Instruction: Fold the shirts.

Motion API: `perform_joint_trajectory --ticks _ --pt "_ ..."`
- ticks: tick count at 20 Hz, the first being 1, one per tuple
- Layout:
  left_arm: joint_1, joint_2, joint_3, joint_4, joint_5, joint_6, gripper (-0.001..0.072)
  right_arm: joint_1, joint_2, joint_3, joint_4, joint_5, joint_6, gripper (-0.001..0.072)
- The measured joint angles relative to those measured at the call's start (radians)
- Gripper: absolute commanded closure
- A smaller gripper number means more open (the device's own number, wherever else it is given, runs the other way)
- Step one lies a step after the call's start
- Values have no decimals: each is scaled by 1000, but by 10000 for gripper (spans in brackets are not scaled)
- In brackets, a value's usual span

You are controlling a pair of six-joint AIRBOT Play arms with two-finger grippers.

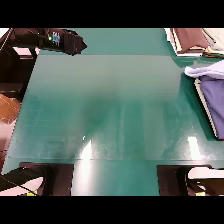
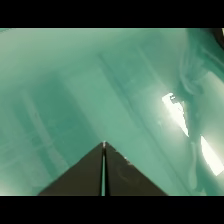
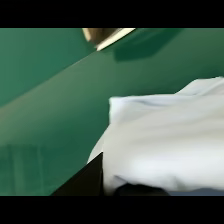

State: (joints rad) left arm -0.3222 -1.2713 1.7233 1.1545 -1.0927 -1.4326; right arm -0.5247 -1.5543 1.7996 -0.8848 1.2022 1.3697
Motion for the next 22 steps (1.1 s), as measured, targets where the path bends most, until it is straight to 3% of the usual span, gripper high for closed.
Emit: perform_joint_trajectory --ticks 5,10,22 --pt "0 0 0 0 0 0 682 -40 5 79 1 -38 -6 694" --pt "0 0 0 0 1 0 682 -48 28 216 1 22 -9 694" --pt "0 0 0 1 2 32 682 -141 289 -101 -243 158 -10 694"
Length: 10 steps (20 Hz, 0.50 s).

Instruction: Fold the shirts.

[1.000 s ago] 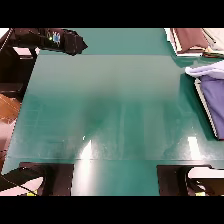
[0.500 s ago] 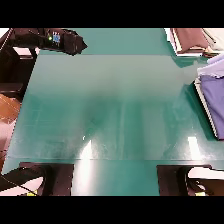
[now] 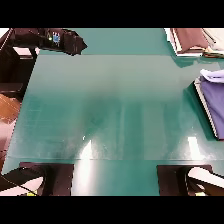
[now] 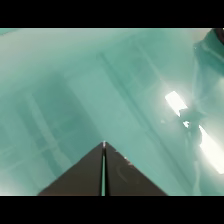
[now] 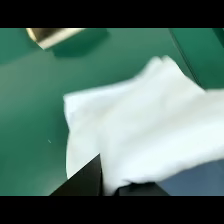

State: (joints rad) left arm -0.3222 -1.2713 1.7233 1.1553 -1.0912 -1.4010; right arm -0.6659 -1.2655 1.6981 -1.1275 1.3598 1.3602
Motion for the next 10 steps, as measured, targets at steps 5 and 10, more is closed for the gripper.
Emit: perform_joint_trajectory --ticks 5,10 --pt "0 0 0 0 5 11 682 -110 80 -246 -145 74 0 690" --pt "0 0 0 0 6 19 681 -209 117 -432 -193 77 0 65"
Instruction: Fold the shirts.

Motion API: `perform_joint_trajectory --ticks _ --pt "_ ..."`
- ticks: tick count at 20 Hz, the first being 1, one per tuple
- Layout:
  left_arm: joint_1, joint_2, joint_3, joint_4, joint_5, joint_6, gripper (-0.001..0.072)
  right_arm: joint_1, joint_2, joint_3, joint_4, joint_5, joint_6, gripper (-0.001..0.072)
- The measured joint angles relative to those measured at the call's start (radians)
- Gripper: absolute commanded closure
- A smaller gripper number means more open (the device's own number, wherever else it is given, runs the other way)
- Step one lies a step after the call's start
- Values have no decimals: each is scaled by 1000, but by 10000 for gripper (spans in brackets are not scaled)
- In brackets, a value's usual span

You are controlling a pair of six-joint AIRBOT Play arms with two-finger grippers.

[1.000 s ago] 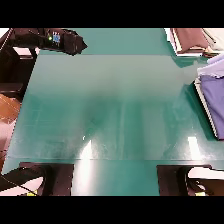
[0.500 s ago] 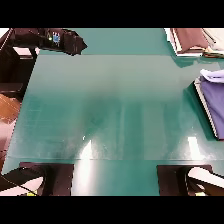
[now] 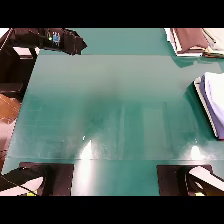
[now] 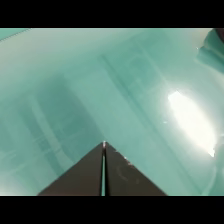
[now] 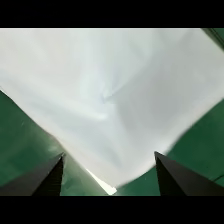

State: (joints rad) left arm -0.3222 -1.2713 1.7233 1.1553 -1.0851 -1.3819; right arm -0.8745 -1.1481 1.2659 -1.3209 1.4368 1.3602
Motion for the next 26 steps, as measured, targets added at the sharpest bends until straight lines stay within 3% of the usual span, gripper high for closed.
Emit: perform_joint_trajectory --ticks 6,10,11,15,16,21,26 --pt "0 0 0 -5 1 1 681 4 21 29 84 -13 2 83" --pt "0 0 0 -2 9 3 681 185 61 90 287 -45 2 85" --pt "0 0 0 2 10 3 681 254 73 99 325 -58 2 114" --pt "0 0 0 8 25 3 681 547 102 116 395 -120 2 613" --pt "0 0 0 8 34 2 681 616 105 117 401 -132 1 695" --pt "0 0 0 11 74 2 681 850 109 122 422 -178 0 695" --pt "0 0 0 10 119 2 681 925 109 122 429 -192 0 695"
